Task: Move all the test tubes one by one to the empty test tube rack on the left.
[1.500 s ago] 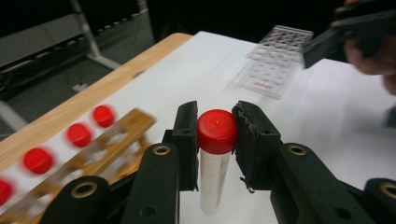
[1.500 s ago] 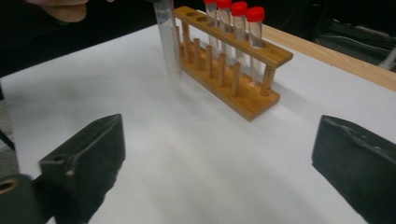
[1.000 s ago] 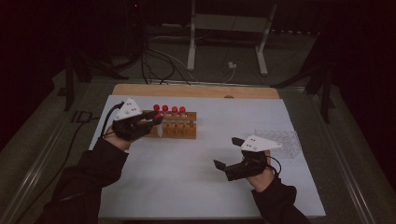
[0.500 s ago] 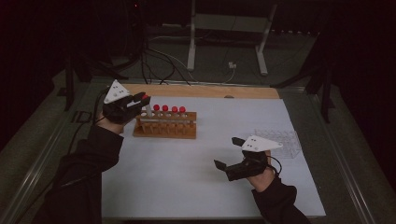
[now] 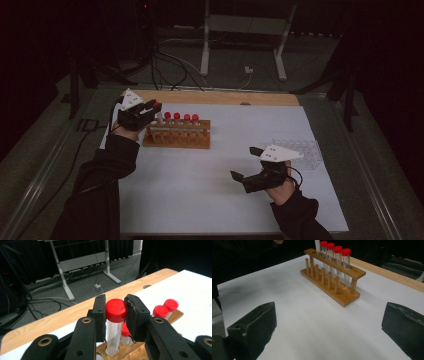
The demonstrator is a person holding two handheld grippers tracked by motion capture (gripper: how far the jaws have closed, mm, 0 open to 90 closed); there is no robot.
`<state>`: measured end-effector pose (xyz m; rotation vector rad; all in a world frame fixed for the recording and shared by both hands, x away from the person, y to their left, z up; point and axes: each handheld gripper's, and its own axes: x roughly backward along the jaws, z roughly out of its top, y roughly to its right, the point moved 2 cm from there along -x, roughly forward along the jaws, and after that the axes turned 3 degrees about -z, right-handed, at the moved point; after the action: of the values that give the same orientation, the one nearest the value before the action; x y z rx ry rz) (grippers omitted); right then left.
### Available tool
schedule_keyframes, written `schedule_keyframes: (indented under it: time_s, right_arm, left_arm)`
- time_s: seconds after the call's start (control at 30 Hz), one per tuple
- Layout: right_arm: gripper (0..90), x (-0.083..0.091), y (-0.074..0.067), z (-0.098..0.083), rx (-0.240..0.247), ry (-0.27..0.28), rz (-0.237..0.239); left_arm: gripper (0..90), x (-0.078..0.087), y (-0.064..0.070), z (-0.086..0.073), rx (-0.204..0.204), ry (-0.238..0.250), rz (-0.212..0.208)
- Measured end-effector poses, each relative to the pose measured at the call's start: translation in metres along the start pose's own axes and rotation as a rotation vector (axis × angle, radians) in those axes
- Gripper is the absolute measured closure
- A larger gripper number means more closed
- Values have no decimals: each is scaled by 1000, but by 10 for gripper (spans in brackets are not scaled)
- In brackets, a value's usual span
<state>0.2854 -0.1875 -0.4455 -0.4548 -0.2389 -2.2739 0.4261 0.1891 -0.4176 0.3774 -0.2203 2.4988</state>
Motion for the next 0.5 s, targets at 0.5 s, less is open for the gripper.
schedule_keyframes:
  time_s: [0.5]
  right_arm:
    - [0,0,1,-1,0,-4,4]
  left_arm:
    - [717,-17,-1,-24,41,-52,1]
